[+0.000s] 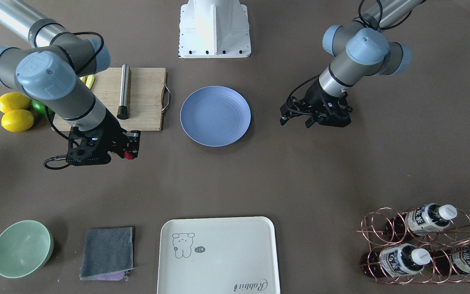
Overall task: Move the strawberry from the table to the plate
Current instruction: 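Release the strawberry over the plate with the right gripper while the left arm withdraws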
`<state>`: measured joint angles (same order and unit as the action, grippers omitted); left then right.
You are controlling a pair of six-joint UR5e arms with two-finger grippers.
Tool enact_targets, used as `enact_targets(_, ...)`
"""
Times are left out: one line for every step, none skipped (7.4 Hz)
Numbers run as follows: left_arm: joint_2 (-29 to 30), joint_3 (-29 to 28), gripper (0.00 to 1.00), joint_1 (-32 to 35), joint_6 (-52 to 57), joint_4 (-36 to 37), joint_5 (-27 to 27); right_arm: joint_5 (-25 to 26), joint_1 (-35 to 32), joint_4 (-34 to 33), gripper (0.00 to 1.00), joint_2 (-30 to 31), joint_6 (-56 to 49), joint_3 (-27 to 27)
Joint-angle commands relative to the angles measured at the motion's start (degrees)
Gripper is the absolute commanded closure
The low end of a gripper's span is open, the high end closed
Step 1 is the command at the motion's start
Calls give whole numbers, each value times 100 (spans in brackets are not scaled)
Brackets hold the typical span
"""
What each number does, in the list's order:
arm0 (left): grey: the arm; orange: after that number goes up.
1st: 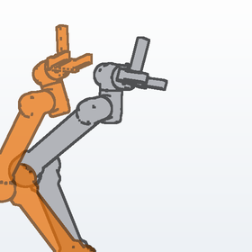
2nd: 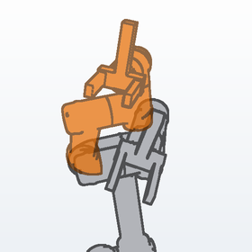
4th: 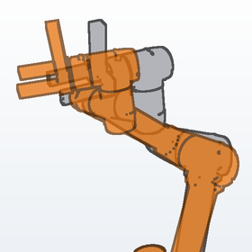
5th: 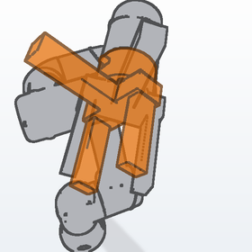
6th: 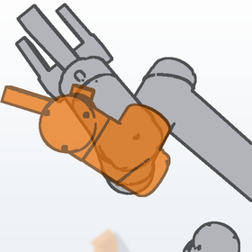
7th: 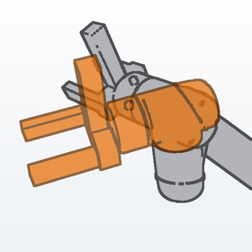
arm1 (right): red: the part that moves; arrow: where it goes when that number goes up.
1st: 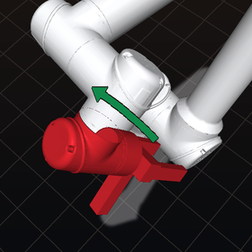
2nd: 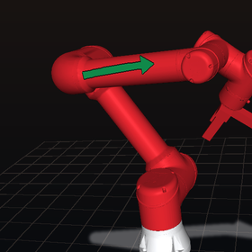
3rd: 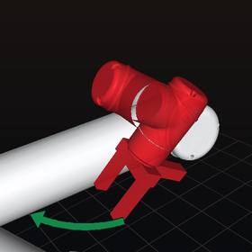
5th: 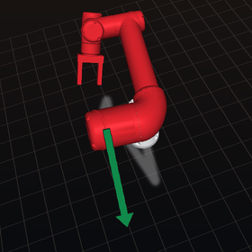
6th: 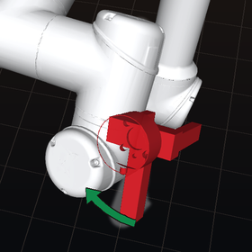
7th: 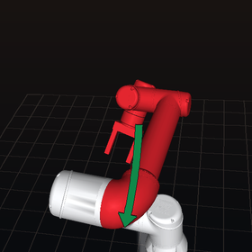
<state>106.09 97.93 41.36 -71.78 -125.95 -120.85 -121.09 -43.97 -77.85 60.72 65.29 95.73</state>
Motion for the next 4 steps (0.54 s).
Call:
enact_targets(-613, -150, 4, 1001, 1580, 44, -761, 855, 1131, -412, 100, -566, 1158, 262)
enact_targets(-764, -256, 4, 1301, 2005, 44, -947, 1294, 1571, -476, 100, -727, 1388, 183)
enact_targets(-818, -317, 4, 1452, 2305, 44, -1019, 1455, 1811, -468, 100, -937, 1529, -87)
enact_targets(-836, -353, 4, 1514, 2343, 44, -1028, 1613, 1952, -425, 100, -1322, 1583, -673)
